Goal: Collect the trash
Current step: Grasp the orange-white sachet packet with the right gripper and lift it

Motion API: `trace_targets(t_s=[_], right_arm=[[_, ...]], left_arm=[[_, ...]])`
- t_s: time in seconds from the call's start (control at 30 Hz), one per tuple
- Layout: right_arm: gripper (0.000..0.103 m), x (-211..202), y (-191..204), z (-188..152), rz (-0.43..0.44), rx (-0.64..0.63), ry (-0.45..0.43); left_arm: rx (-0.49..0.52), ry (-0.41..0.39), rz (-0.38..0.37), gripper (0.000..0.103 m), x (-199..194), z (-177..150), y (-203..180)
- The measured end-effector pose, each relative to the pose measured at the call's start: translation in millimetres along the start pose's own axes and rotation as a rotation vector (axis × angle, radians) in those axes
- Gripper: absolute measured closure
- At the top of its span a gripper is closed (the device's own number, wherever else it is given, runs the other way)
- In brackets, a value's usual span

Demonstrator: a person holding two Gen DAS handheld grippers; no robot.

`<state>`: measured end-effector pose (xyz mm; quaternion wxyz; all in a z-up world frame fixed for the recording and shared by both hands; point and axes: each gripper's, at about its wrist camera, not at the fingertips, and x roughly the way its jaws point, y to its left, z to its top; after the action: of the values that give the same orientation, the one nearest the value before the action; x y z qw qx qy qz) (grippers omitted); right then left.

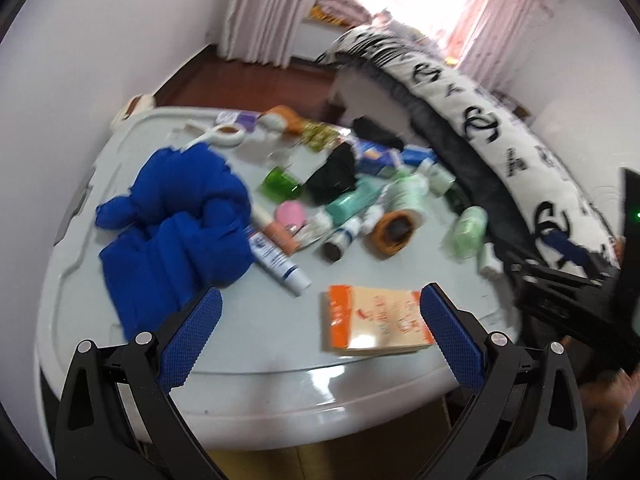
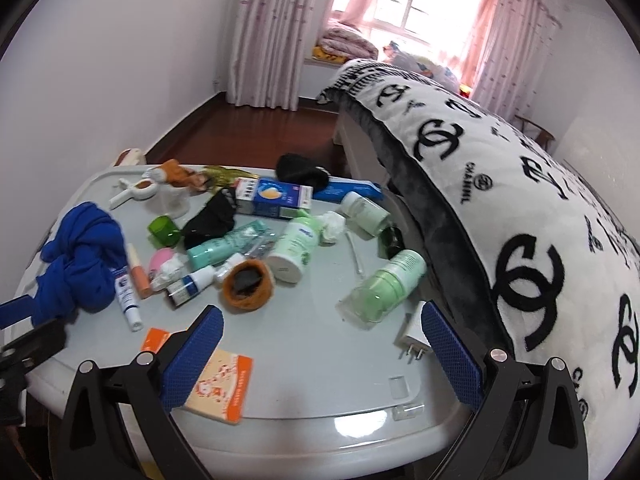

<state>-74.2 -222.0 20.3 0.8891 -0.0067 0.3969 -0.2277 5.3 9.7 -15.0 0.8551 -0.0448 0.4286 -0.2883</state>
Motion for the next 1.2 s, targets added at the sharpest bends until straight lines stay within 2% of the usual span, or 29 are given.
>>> trace_targets(t_s=[0.13,0.27,0.4,0.43,0.5,0.57,0.63,0.77,0.83,1.03,1.1,1.17,1.2], right_arm=[[0.005,12,15,-6,0.081,-0.037,0.045],[0.005,27,59,-18,0.195,-0.246,0.069],[0.005,42,101,-43,0.199,-0.527,0.065],[0.005,46,108,-51,0.242,-0.580,0.087],[0.005,51,115,-59,0.315,-0.627,0.131],[0.005,54,122,-67,0.336,-0.671,0.137],[0.005,57,125,-70,0.363,-0.679,0.151],[0.004,71,120,-60,0.463,-0.599,0.204],[0.004,70,120,-59,0.495,-0.604,0.190],[0.005,69,118,-58,0.524,-0.618,0.185],[0.012,66,121,-56,0.517,-0.607,0.202],[0.026,62,121,-53,0.497,-0.561,0.222],[0.029,62,122,-51,0.493,-0.553,0.226]], left_arm=[[0.072,0.038,0.081,0.006,3,-2,-2],[0.059,0.090,0.136,0.006,4,-2,15],[0.028,0.064,0.152,0.006,-9,-3,29],[0.021,0.073,0.145,0.006,-11,-4,31],[0.015,0.092,0.141,0.006,-11,-6,33],[0.021,0.107,0.139,0.006,-10,-9,31],[0.041,0.116,0.141,0.006,-9,-10,28],[0.080,0.115,0.161,0.006,-8,-13,21],[0.092,0.118,0.167,0.006,-8,-14,20],[0.087,0.138,0.169,0.006,-4,-15,22],[0.082,0.137,0.163,0.006,-5,-13,23],[0.076,0.134,0.157,0.006,-6,-13,24],[0.075,0.134,0.156,0.006,-7,-12,24]])
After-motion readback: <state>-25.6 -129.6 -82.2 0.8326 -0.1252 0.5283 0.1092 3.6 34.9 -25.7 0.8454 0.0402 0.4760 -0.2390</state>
